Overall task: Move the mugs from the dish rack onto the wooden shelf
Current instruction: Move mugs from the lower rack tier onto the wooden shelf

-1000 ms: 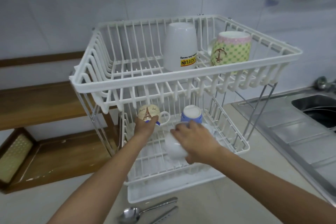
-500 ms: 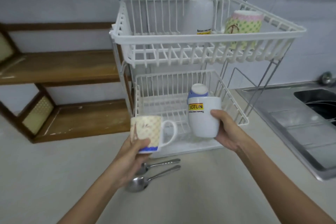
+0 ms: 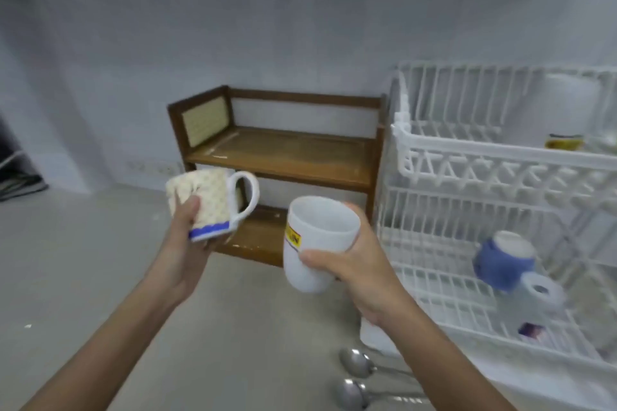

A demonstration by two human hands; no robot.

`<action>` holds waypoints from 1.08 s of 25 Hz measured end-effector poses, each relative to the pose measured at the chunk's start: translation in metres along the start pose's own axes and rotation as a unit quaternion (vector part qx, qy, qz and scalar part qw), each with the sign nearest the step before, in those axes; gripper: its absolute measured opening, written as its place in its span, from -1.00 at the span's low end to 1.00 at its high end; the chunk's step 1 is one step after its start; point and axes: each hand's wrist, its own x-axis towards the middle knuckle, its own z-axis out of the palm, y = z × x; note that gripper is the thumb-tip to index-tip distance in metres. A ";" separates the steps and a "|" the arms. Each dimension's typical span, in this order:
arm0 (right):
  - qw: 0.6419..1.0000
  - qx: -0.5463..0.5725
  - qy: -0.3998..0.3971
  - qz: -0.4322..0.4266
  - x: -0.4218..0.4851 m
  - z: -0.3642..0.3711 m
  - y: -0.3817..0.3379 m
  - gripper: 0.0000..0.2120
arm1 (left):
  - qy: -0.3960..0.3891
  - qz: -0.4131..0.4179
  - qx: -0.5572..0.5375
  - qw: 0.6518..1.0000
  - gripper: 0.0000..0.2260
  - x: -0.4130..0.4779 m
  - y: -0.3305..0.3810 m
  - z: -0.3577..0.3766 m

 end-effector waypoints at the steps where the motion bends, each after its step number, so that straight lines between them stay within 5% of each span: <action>1: 0.999 -0.016 0.010 -0.030 0.021 0.014 -0.007 -0.25 | 0.014 0.042 0.052 0.998 -0.73 0.021 0.015 0.007; 5: 0.987 -0.111 0.078 -0.092 0.116 0.052 -0.034 -0.22 | 0.114 0.093 0.283 0.948 -0.34 0.103 0.051 0.036; 8: 0.965 -0.183 0.169 -0.081 0.178 0.058 -0.038 -0.18 | 0.124 0.097 0.347 0.925 -0.17 0.154 0.048 0.046; 15: 0.948 -0.248 0.198 -0.016 0.255 0.047 -0.012 -0.28 | 0.152 0.103 0.423 0.887 -0.10 0.230 0.016 0.038; 27: 0.962 -0.228 0.147 -0.045 0.270 0.053 0.009 -0.23 | 0.122 0.139 0.452 0.873 -0.13 0.257 0.007 0.019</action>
